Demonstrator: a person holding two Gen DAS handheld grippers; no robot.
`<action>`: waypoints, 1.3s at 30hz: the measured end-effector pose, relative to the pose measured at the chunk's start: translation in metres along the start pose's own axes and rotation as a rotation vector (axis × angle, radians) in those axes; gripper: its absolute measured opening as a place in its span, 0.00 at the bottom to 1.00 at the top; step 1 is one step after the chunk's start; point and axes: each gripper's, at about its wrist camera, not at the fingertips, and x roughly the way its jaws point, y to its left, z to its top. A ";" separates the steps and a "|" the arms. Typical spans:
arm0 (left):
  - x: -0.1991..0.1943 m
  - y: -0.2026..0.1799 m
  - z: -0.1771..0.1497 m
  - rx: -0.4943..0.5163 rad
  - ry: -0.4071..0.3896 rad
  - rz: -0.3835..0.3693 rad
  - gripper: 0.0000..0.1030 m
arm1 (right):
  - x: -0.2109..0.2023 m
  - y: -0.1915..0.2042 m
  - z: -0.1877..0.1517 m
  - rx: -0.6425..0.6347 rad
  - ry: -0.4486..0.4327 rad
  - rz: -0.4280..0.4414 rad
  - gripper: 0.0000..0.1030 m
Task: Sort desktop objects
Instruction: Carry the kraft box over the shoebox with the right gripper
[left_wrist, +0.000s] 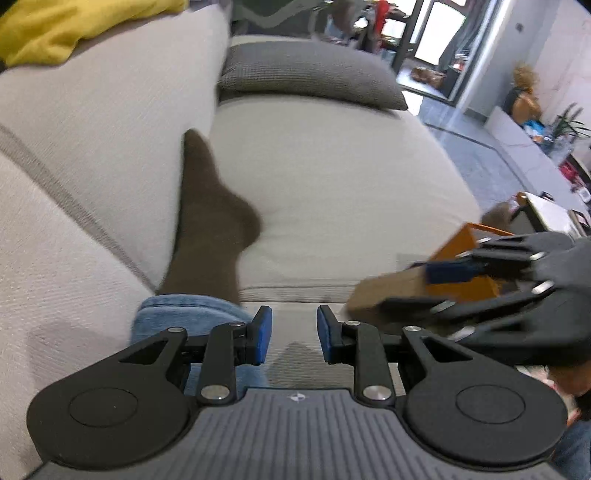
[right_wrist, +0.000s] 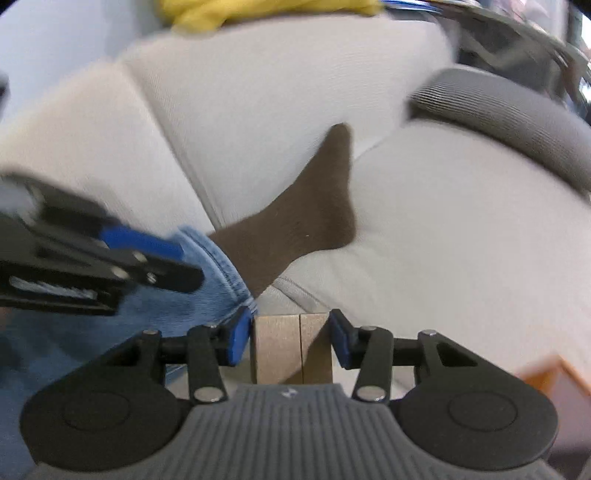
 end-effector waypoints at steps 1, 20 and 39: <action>-0.003 -0.006 -0.001 0.009 -0.006 -0.008 0.29 | -0.019 -0.007 -0.004 0.035 -0.018 0.004 0.46; -0.009 -0.040 -0.009 0.037 0.029 0.026 0.29 | -0.149 -0.130 -0.102 0.455 -0.079 -0.286 0.46; 0.017 -0.040 -0.002 0.031 0.080 0.063 0.29 | -0.105 -0.159 -0.100 0.437 -0.084 -0.329 0.46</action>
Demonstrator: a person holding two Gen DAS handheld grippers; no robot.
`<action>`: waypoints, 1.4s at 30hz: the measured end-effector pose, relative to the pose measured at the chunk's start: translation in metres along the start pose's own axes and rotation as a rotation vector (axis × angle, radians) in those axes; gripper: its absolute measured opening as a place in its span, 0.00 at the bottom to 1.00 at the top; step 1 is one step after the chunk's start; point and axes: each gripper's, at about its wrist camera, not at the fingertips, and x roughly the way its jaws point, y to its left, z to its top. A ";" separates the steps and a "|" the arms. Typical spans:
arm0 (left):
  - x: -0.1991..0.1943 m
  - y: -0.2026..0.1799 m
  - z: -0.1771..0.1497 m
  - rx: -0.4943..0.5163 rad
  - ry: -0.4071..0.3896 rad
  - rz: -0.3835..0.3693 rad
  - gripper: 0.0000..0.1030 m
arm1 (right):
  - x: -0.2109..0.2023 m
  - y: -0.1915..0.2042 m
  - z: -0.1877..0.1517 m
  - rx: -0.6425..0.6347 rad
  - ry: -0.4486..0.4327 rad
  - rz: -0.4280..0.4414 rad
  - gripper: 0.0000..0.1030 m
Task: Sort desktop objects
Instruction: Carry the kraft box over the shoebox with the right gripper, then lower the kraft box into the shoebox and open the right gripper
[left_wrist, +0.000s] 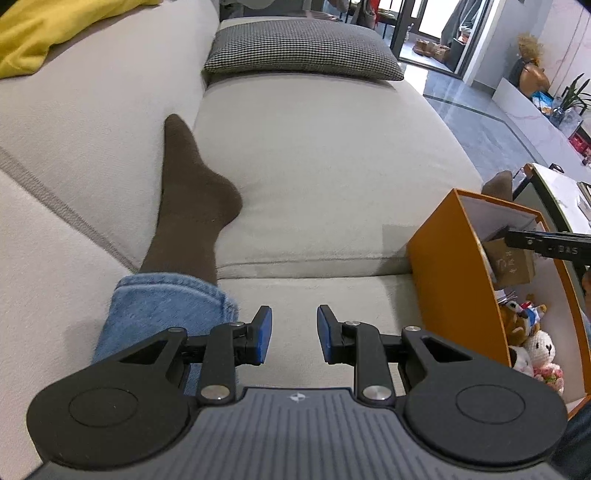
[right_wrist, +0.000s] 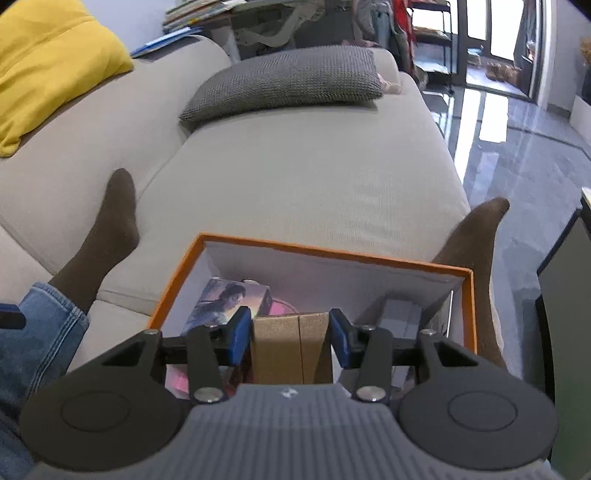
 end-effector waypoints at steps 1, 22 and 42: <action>0.001 -0.002 0.001 0.002 0.000 -0.006 0.29 | 0.005 -0.003 0.001 0.014 0.005 -0.002 0.46; -0.002 -0.021 0.003 0.032 -0.009 -0.049 0.29 | 0.044 -0.007 0.015 0.077 0.075 -0.154 0.48; -0.062 -0.103 -0.049 0.149 -0.086 -0.175 0.29 | -0.096 0.014 -0.044 0.001 -0.047 -0.118 0.48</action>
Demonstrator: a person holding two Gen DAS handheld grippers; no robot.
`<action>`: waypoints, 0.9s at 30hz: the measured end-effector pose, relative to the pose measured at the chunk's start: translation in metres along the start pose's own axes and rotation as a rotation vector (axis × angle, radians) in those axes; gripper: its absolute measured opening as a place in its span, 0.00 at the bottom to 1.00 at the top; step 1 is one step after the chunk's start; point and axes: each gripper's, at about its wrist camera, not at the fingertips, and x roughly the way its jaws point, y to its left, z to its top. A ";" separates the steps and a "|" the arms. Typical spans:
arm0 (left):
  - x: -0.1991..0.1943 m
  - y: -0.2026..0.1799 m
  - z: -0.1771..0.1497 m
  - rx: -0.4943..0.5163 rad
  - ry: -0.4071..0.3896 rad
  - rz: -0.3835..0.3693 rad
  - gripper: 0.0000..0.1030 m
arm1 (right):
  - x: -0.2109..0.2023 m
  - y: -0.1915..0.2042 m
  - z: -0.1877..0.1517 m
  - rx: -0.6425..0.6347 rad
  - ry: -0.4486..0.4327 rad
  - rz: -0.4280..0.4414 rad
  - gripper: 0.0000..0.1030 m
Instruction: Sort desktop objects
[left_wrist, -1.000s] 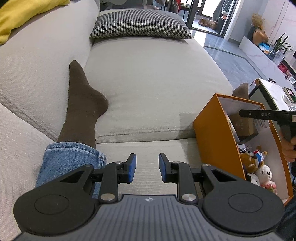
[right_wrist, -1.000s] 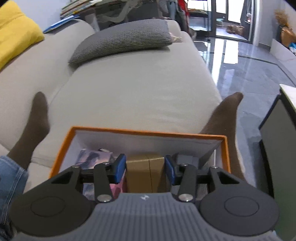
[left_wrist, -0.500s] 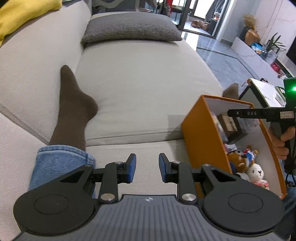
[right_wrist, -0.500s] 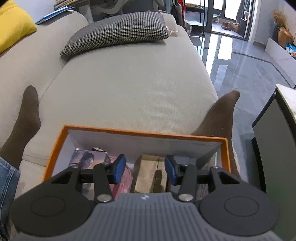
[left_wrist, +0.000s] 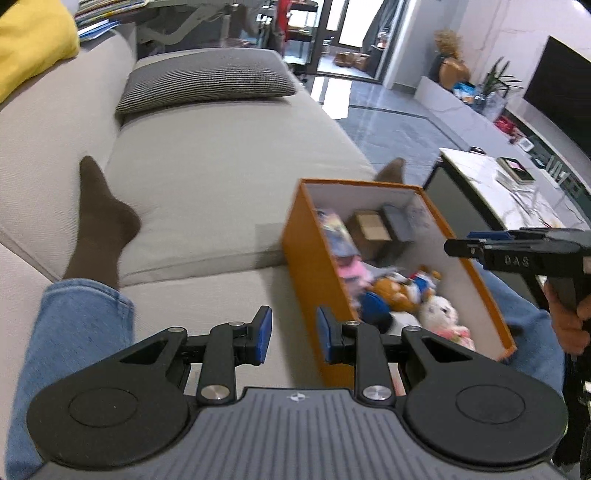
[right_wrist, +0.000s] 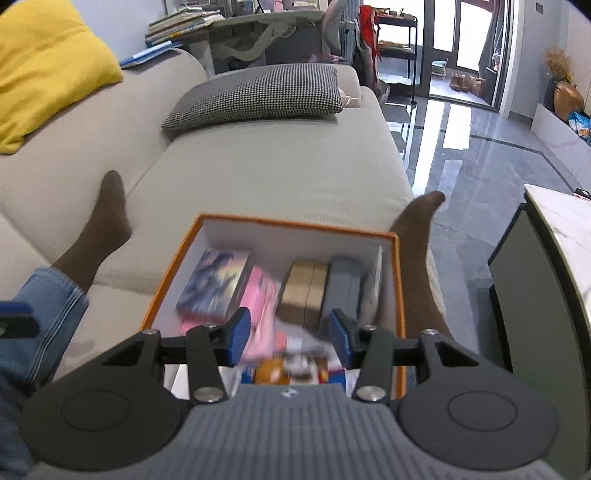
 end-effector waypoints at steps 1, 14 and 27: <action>-0.003 -0.006 -0.005 0.008 -0.002 -0.007 0.29 | -0.013 0.000 -0.010 0.000 -0.009 -0.002 0.48; -0.021 -0.056 -0.079 0.023 0.013 -0.046 0.29 | -0.081 0.011 -0.114 0.023 -0.070 -0.005 0.49; -0.026 -0.077 -0.116 0.077 -0.030 0.059 0.62 | -0.091 0.023 -0.172 0.035 -0.074 -0.004 0.52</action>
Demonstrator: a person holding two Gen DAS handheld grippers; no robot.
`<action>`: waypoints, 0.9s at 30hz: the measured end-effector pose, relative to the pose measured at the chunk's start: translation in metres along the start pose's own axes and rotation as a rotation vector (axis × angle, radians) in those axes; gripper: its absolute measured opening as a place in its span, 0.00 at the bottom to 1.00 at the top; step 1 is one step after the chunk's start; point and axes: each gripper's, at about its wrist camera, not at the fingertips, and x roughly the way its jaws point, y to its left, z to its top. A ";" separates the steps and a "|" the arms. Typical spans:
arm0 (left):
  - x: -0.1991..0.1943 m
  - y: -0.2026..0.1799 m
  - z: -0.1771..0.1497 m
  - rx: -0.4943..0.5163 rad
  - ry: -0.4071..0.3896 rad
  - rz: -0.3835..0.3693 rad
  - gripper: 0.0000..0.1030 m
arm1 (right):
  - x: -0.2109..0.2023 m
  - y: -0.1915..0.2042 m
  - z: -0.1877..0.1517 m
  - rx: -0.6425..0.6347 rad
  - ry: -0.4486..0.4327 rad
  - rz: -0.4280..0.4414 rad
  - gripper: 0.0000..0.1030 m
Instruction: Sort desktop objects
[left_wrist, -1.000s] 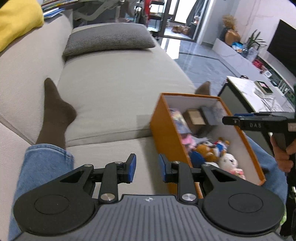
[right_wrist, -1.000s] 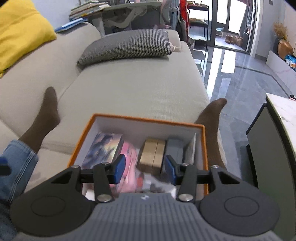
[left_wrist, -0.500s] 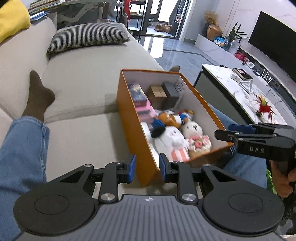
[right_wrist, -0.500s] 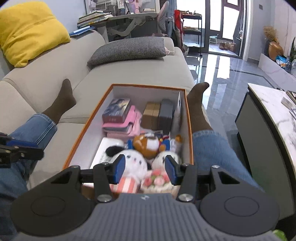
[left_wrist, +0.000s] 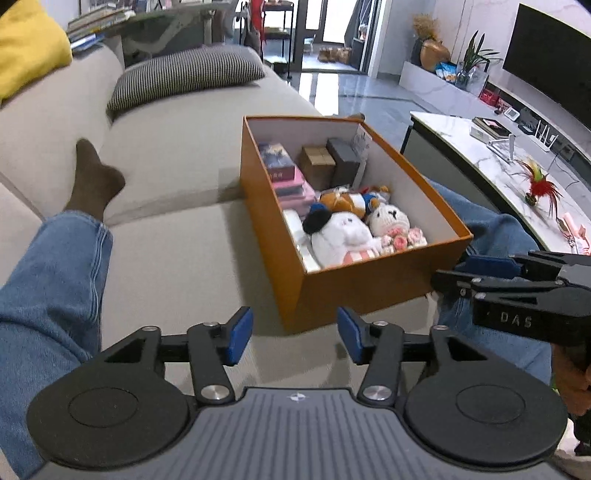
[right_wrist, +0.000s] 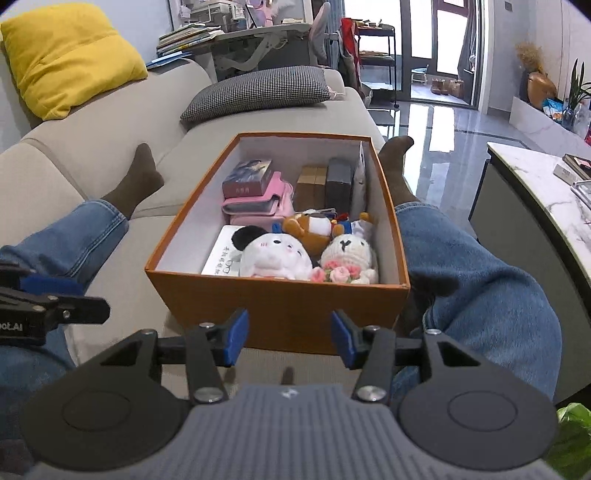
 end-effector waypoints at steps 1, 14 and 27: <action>-0.001 -0.001 0.001 -0.002 -0.013 0.011 0.67 | -0.001 0.001 -0.001 -0.002 -0.004 -0.002 0.52; -0.011 0.000 0.009 -0.057 -0.115 0.114 0.79 | -0.017 0.026 0.010 -0.043 -0.072 -0.060 0.72; -0.003 0.008 0.005 -0.098 -0.049 0.117 0.80 | -0.009 0.036 0.008 -0.067 -0.042 -0.053 0.75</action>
